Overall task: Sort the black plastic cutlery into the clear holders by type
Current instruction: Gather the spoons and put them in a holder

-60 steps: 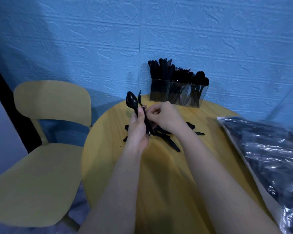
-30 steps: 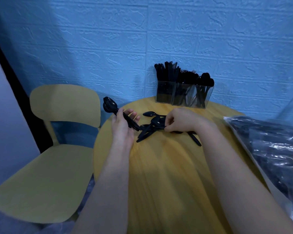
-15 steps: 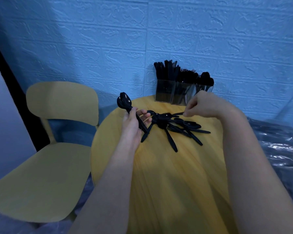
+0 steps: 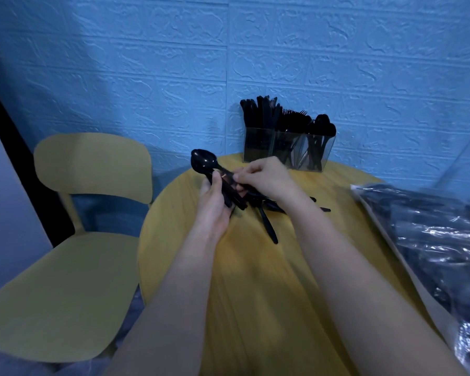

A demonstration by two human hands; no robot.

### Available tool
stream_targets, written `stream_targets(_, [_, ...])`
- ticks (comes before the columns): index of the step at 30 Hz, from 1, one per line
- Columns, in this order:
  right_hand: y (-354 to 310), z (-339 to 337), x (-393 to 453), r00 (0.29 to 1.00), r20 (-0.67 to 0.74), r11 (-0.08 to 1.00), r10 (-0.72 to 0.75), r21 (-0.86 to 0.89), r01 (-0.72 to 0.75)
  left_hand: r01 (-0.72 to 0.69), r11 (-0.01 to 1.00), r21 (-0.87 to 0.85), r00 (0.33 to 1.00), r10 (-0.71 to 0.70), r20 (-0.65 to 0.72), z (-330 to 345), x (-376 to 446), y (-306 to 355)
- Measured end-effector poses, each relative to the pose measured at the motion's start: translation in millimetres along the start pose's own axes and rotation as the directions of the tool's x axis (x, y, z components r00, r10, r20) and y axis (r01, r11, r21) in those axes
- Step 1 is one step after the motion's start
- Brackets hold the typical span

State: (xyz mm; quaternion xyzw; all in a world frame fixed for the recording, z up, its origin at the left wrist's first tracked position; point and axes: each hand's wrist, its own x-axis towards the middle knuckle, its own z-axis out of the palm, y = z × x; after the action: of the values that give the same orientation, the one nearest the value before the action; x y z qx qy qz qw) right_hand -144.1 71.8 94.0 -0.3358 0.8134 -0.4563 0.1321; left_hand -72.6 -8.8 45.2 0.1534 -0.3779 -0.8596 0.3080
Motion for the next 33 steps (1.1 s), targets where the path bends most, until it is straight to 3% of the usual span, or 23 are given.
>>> stream_targets(5, [4.5,7.5,0.3,0.992,0.124,0.999,-0.002,-0.047,0.008,-0.008,0.998,0.057,1.0,0.007,0.02,-1.0,1.0,-3.3])
stream_targets(8, [2.7,1.0,0.0,0.989,0.15,0.985,0.008,-0.169,0.018,-0.025,0.995,0.1,0.999,0.022,0.033,-3.3,2.6,-5.1])
stream_targets(11, [8.2,-22.3,2.0,0.996,0.086,0.965,-0.003,-0.262,0.025,-0.01,0.999,0.032,0.999,0.009,0.032,-4.8,3.9,-4.5])
stream_targets(14, [28.5,-41.8,7.3,0.997,-0.075,0.888,-0.022,-0.459,-0.015,0.006,1.0,-0.026,0.999,-0.005,0.032,-3.4,4.2,-4.4])
stream_targets(19, [56.8,-33.2,13.5,0.998,0.026,0.743,0.049,-0.67,-0.019,0.026,1.0,-0.016,0.999,-0.026,0.026,-0.7,5.2,-6.1])
stream_targets(22, [63.7,-28.5,14.5,1.0,0.011,0.7,0.024,-0.714,-0.008,0.042,0.999,-0.024,0.999,-0.041,0.03,-0.8,6.0,-5.9])
stream_targets(25, [65.0,-31.9,14.4,1.0,-0.002,0.696,-0.012,-0.718,0.007,0.052,0.999,-0.001,0.998,-0.052,0.034,-1.0,6.3,-6.9])
stream_targets(30, [54.1,-55.5,12.7,0.976,-0.143,0.831,-0.163,-0.554,0.058,0.08,0.996,0.036,0.996,-0.082,0.041,-1.6,5.4,-6.3])
stream_targets(33, [37.2,-68.6,5.3,0.964,-0.013,0.876,-0.264,-0.422,0.234,0.138,0.989,0.051,0.988,-0.142,0.067,-0.5,4.3,-5.3])
